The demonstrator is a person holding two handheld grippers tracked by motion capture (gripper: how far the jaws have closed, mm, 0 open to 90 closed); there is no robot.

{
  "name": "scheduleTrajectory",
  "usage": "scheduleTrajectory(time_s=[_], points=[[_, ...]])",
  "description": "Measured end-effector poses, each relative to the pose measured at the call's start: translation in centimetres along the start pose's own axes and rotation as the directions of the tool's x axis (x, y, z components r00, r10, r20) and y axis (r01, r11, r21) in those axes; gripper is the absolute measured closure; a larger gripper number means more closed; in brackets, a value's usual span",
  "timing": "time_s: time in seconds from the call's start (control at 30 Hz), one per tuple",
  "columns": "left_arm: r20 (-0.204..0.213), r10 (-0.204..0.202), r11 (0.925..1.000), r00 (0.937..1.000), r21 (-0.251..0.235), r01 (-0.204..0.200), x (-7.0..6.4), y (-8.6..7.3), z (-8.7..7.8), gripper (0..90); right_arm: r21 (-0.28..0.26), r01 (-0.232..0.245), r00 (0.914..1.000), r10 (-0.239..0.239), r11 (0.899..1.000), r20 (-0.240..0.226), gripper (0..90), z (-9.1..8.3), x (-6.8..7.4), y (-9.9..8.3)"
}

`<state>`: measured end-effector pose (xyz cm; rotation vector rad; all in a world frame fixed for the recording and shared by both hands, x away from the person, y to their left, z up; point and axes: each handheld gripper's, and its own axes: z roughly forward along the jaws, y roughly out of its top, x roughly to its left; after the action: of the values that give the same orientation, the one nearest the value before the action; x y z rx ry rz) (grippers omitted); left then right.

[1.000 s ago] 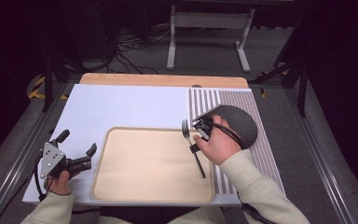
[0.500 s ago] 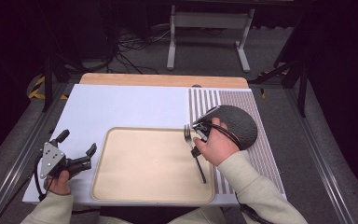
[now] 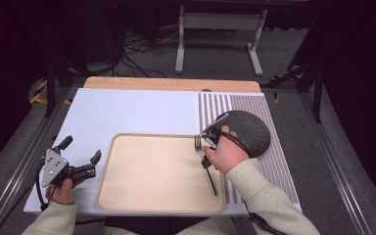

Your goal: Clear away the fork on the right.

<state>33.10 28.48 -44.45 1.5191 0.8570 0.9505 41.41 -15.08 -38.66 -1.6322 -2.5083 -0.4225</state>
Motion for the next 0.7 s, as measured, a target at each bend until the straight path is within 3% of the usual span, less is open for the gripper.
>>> scheduleTrajectory(time_s=[0.33, 0.7], points=[[-0.001, 0.003, 1.0000, 1.0000, 0.003, -0.003, 0.0, 0.0, 0.1, 0.4, 0.044, -0.037, 0.9993, 0.037, 0.998, -0.003, 84.7, 1.2, -0.9, 0.4], [0.002, 0.003, 1.0000, 1.0000, 0.007, -0.003, 0.1, -0.1, 0.1, 0.4, 0.051, -0.051, 0.9986, 0.052, 0.997, -0.012, 84.6, 2.0, -1.3, 0.5]])
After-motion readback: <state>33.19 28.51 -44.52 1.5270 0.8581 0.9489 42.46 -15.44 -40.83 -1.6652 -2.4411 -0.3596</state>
